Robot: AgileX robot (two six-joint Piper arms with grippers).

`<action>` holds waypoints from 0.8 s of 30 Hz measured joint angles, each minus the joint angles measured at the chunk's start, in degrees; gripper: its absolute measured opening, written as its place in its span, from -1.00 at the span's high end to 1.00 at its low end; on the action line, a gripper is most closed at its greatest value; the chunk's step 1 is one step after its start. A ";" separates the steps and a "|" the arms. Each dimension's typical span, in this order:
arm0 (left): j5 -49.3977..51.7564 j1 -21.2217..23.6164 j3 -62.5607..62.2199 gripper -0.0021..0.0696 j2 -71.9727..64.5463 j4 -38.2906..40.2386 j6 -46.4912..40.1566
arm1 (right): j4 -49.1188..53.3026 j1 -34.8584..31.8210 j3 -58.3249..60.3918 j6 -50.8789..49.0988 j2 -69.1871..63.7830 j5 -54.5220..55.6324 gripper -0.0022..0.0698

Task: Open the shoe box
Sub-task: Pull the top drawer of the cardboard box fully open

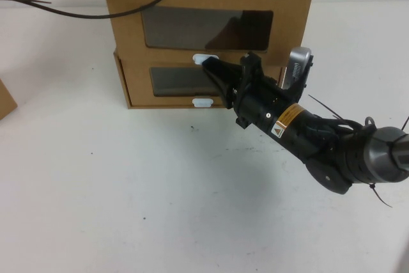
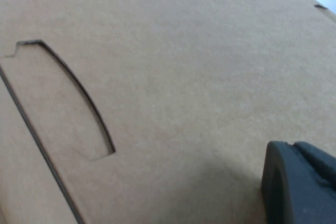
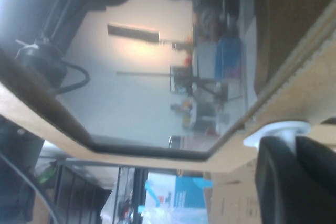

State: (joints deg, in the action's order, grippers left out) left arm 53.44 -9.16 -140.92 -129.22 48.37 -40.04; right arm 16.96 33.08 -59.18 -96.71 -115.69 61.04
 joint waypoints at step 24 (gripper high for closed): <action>2.77 -0.47 0.00 0.96 0.00 1.79 0.34 | 6.51 -3.00 15.80 -2.83 8.86 4.99 0.94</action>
State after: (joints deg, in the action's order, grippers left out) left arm 56.21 -9.64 -140.92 -129.22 50.15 -39.70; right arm 23.47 30.08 -43.38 -99.54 -106.83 66.03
